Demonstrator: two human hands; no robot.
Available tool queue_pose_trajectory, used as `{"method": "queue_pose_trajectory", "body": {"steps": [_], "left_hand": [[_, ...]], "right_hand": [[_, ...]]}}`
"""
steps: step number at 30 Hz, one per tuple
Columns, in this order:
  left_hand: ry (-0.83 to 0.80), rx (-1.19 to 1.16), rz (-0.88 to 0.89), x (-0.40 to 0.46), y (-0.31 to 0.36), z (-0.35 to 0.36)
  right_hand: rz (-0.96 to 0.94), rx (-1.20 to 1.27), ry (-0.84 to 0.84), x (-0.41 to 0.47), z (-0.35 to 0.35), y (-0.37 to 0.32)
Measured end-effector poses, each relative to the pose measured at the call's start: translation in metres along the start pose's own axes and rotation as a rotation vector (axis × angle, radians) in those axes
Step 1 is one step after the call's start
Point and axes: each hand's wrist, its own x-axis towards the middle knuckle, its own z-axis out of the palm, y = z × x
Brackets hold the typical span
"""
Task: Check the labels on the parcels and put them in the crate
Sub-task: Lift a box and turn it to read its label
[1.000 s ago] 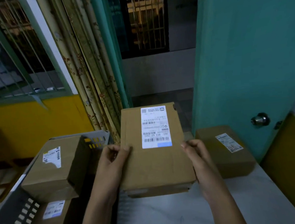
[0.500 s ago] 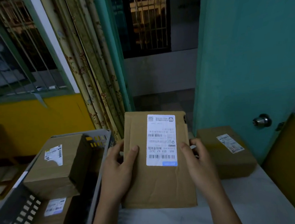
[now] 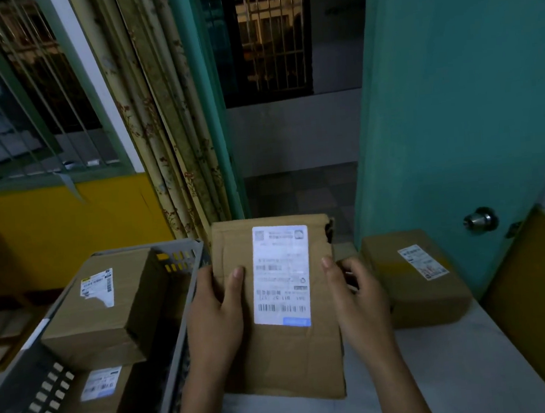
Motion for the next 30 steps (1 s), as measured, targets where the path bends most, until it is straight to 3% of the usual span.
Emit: {"method": "queue_pose_trajectory", "body": {"steps": [9, 12, 17, 23, 30], "left_hand": [[-0.071, -0.215, -0.07, 0.007, -0.005, -0.013], [-0.068, -0.135, -0.046, 0.004, -0.005, -0.009], [-0.028, 0.043, 0.1, 0.0, 0.0, -0.01], [-0.238, 0.1, 0.313, 0.0, 0.04, -0.001], [-0.194, 0.008, 0.211, 0.014, 0.03, 0.007]], "right_hand": [[0.247, 0.175, -0.139, 0.007, -0.013, 0.007], [0.237, 0.199, -0.167, 0.004, -0.01, 0.007], [0.234, 0.223, -0.073, 0.002, -0.006, 0.013], [0.136, 0.023, -0.054, -0.001, 0.005, 0.009], [0.099, -0.154, -0.067, -0.005, -0.002, 0.009]]}}
